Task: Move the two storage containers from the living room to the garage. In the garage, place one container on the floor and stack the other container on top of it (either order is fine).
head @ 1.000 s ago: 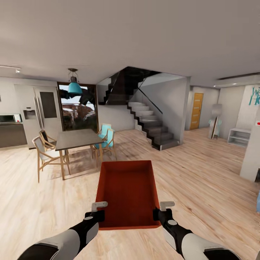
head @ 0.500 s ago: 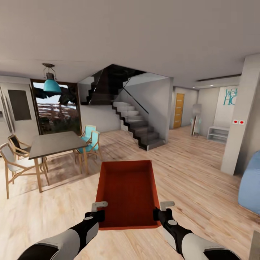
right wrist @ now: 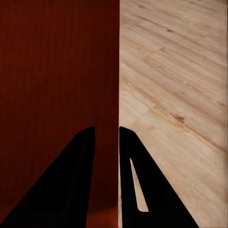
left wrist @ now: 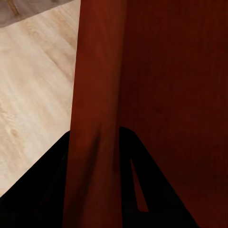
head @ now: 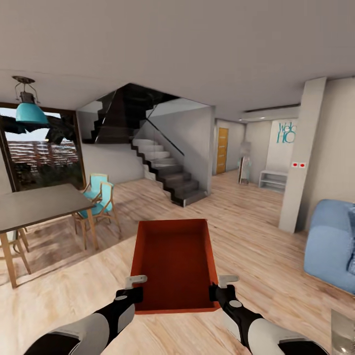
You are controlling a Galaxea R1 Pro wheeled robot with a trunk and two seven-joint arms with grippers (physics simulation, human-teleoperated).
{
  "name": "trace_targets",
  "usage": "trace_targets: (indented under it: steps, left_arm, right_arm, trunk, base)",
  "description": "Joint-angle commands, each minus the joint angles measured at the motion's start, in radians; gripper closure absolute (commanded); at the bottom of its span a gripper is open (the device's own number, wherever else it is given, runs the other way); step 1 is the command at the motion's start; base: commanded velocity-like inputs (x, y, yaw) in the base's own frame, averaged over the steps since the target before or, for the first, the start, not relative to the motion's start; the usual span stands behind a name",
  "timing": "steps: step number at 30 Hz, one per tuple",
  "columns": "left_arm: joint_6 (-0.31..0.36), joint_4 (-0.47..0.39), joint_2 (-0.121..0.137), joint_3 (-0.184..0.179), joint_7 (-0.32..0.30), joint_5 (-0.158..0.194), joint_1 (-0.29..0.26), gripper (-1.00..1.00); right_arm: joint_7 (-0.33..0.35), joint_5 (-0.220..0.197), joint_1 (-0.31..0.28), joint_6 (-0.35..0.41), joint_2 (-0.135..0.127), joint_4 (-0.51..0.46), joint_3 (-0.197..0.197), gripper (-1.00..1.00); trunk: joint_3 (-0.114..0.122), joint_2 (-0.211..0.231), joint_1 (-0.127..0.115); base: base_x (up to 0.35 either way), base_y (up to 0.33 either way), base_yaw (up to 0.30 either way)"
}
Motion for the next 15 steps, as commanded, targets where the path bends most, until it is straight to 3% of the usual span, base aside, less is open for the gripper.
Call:
trace_targets:
  steps: [1, 15]
  left_arm:
    - [-0.005, 0.003, 0.016, 0.045, 0.007, 0.019, 0.000, 1.00]
    - [-0.005, 0.003, 0.016, 0.045, 0.007, 0.019, 0.000, 1.00]
  right_arm:
    - [-0.008, 0.005, -0.002, -0.033, 0.000, -0.002, -0.046, 1.00]
    - [-0.007, 0.005, -0.002, -0.033, 0.000, -0.002, -0.046, 1.00]
  trunk:
    - [-0.002, -0.001, 0.001]
    - [-0.002, -0.001, 0.001]
  base:
    - [0.323, 0.138, -0.180]
    - [0.323, 0.138, -0.022]
